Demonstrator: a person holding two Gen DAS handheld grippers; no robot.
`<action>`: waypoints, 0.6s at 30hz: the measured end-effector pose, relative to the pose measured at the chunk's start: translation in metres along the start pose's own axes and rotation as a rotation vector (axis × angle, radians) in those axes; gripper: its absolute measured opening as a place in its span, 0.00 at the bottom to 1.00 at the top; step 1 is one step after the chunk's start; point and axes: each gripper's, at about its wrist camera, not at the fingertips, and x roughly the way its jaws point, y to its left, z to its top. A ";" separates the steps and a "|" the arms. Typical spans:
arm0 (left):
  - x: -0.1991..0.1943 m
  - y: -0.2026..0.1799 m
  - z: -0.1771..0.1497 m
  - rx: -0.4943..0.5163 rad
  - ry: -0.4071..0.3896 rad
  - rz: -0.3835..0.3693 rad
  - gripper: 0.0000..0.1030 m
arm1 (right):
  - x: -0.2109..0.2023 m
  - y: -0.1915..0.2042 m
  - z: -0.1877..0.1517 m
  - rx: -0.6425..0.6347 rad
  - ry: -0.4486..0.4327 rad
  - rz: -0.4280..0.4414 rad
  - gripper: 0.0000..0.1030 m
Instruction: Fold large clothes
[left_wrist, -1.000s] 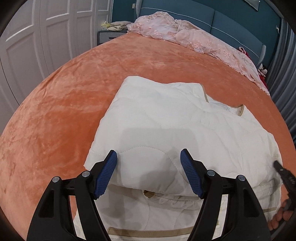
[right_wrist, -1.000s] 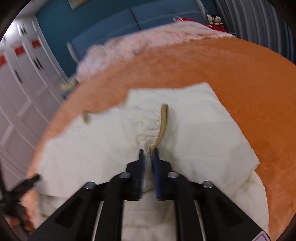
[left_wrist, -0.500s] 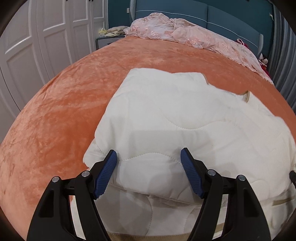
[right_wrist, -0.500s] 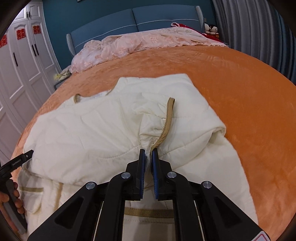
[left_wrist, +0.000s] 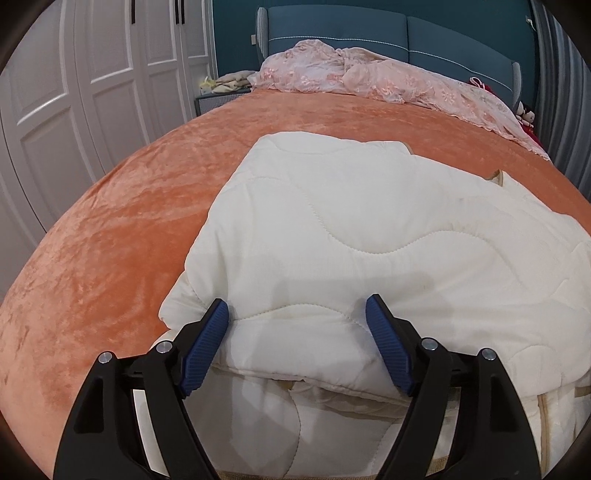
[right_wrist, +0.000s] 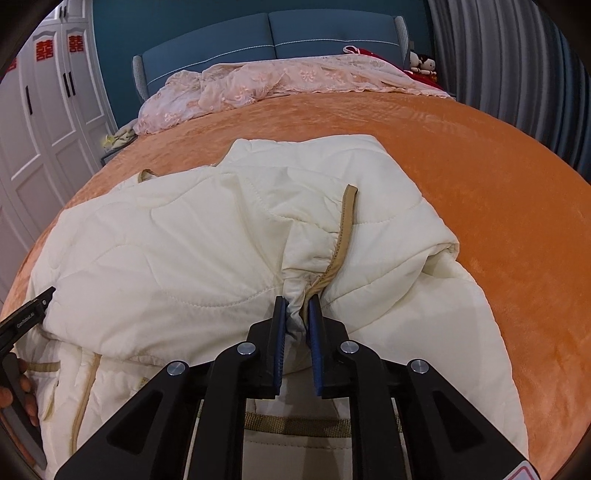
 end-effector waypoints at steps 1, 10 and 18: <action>0.000 -0.001 -0.001 0.002 -0.003 0.003 0.72 | 0.000 0.000 0.000 -0.002 -0.001 -0.002 0.12; 0.001 -0.003 0.000 0.014 0.000 0.018 0.73 | 0.000 0.000 0.000 0.002 -0.002 0.003 0.13; -0.021 0.009 0.017 -0.015 0.051 -0.029 0.73 | -0.027 -0.015 0.009 0.060 -0.030 0.026 0.31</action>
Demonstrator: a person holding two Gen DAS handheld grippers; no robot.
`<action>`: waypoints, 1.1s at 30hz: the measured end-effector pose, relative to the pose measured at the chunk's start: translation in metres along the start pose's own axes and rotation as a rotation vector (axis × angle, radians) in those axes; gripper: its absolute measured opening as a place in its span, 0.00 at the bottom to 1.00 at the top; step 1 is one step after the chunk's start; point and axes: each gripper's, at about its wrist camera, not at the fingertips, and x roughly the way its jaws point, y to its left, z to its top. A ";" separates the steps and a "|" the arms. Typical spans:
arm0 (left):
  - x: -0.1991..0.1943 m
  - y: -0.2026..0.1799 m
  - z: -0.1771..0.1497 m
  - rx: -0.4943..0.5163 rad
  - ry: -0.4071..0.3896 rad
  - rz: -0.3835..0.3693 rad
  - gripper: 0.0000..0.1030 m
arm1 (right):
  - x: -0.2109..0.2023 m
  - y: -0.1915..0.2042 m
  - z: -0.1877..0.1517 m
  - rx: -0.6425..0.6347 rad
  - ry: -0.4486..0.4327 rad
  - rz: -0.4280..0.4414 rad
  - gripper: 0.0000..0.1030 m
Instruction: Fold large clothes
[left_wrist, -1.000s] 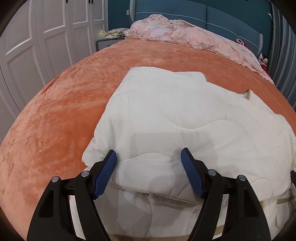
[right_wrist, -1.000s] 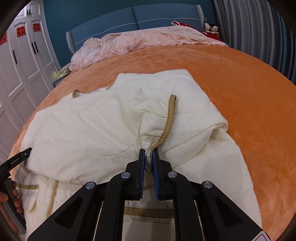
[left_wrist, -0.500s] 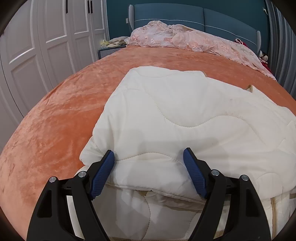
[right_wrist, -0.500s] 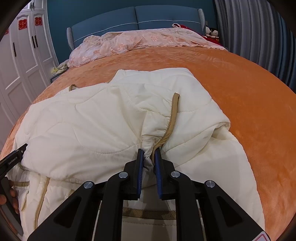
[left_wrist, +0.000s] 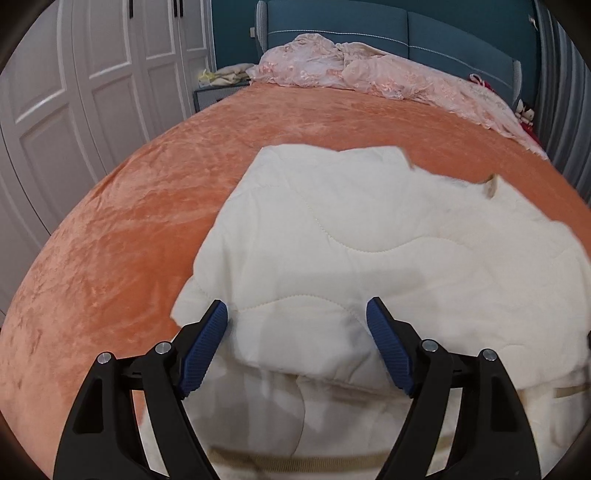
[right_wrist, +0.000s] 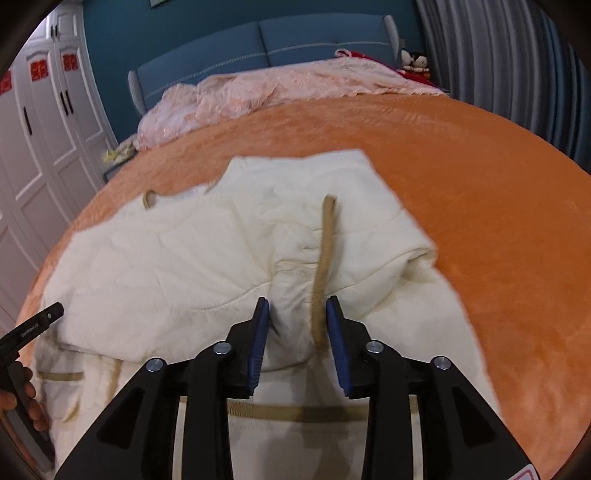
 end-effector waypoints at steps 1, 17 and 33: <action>-0.004 0.003 0.002 -0.004 0.001 -0.002 0.73 | -0.005 -0.001 0.001 -0.003 -0.008 -0.001 0.31; -0.008 0.018 0.108 -0.094 -0.057 -0.049 0.74 | 0.006 0.097 0.083 -0.193 -0.078 0.244 0.38; 0.124 0.020 0.124 -0.116 0.080 0.023 0.73 | 0.182 0.235 0.130 -0.268 0.162 0.351 0.50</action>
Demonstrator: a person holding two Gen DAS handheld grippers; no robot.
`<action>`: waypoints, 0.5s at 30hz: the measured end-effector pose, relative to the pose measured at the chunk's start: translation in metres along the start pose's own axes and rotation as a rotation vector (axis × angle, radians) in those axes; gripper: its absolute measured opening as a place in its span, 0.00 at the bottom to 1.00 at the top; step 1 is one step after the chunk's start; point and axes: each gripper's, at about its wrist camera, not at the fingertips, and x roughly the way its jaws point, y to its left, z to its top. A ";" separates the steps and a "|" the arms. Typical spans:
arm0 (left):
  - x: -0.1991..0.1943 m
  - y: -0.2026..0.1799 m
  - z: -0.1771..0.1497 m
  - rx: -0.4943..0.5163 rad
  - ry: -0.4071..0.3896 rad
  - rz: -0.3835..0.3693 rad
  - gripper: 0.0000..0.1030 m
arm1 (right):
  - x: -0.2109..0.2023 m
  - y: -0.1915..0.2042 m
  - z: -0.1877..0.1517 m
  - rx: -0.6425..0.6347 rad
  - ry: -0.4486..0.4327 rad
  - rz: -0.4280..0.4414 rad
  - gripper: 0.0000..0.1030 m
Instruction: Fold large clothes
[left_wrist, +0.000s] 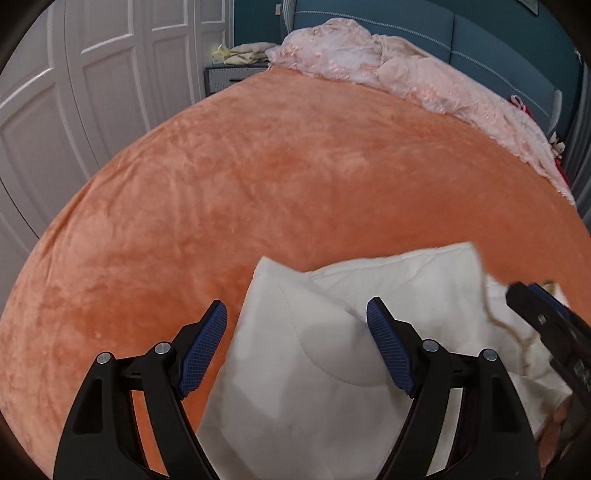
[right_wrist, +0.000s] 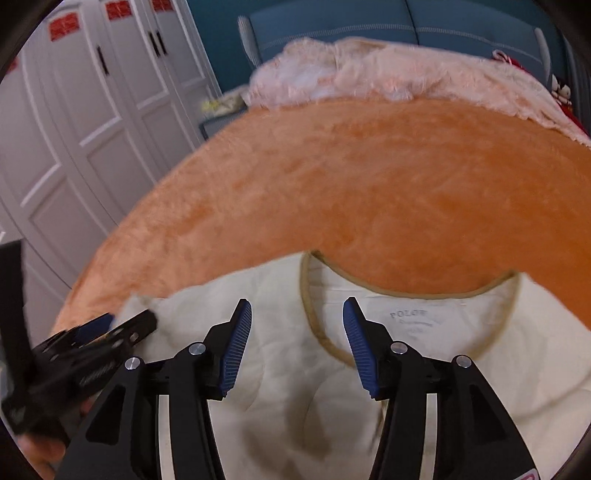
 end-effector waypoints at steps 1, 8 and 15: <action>0.003 0.001 -0.002 -0.003 0.001 0.000 0.73 | 0.008 -0.001 0.001 0.009 0.014 0.004 0.50; 0.019 0.010 -0.016 -0.052 -0.012 -0.006 0.75 | 0.045 0.004 -0.008 -0.011 0.107 0.016 0.23; 0.020 0.005 -0.022 -0.031 -0.041 0.029 0.77 | 0.036 0.006 -0.013 -0.029 0.029 -0.060 0.04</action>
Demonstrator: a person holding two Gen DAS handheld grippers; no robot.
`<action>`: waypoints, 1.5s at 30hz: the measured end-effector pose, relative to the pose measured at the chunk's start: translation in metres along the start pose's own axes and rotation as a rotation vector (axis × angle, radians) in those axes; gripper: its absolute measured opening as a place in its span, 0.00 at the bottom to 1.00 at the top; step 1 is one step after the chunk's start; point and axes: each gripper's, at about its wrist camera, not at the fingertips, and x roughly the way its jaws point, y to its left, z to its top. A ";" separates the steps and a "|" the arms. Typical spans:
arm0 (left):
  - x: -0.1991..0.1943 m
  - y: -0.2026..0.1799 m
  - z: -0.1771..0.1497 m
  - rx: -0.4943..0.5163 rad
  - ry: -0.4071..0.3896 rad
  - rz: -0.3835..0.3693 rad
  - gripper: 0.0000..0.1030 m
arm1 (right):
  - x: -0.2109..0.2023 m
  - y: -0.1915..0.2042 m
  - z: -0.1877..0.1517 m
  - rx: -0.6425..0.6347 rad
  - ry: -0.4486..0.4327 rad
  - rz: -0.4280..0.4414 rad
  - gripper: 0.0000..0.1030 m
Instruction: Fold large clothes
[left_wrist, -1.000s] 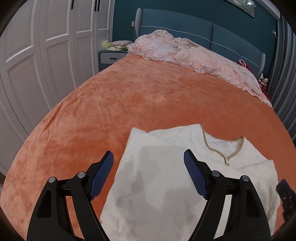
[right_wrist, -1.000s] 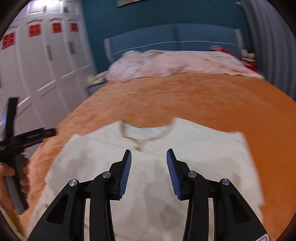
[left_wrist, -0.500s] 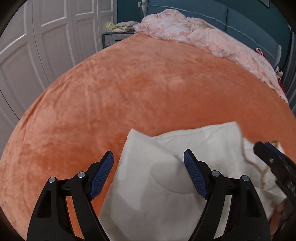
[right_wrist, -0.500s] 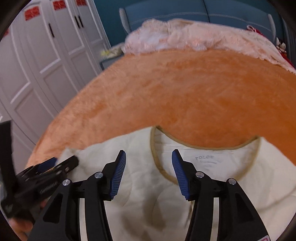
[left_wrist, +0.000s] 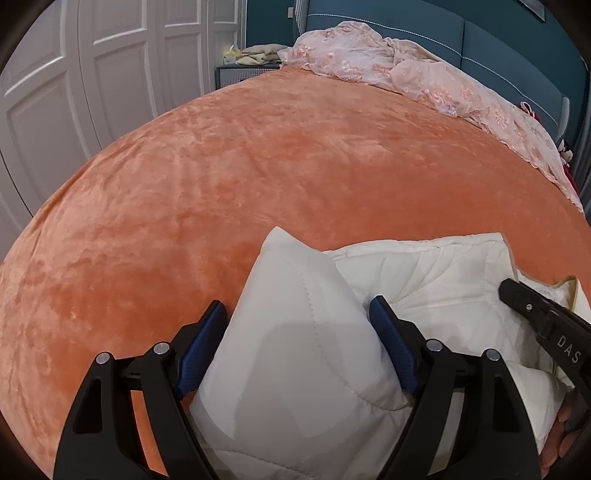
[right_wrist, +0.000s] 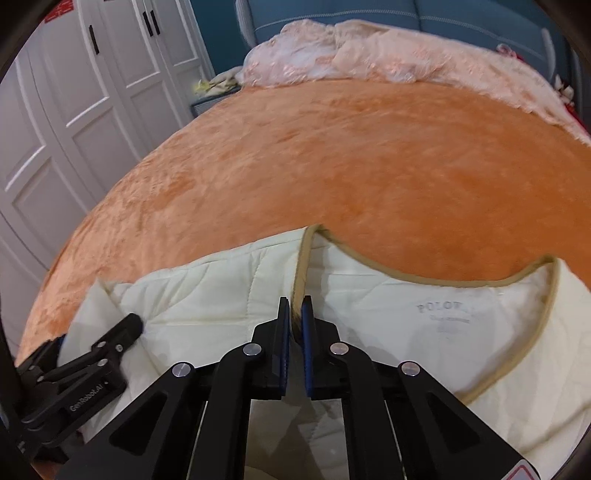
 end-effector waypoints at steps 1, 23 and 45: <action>0.000 -0.001 -0.001 0.004 -0.003 0.011 0.78 | 0.001 0.000 -0.002 -0.002 -0.005 -0.025 0.04; -0.037 -0.024 0.014 0.117 -0.057 0.084 0.83 | -0.112 -0.100 -0.010 0.196 -0.203 -0.142 0.28; -0.025 -0.285 -0.024 0.437 0.073 -0.185 0.76 | -0.105 -0.258 -0.055 0.325 -0.028 -0.287 0.33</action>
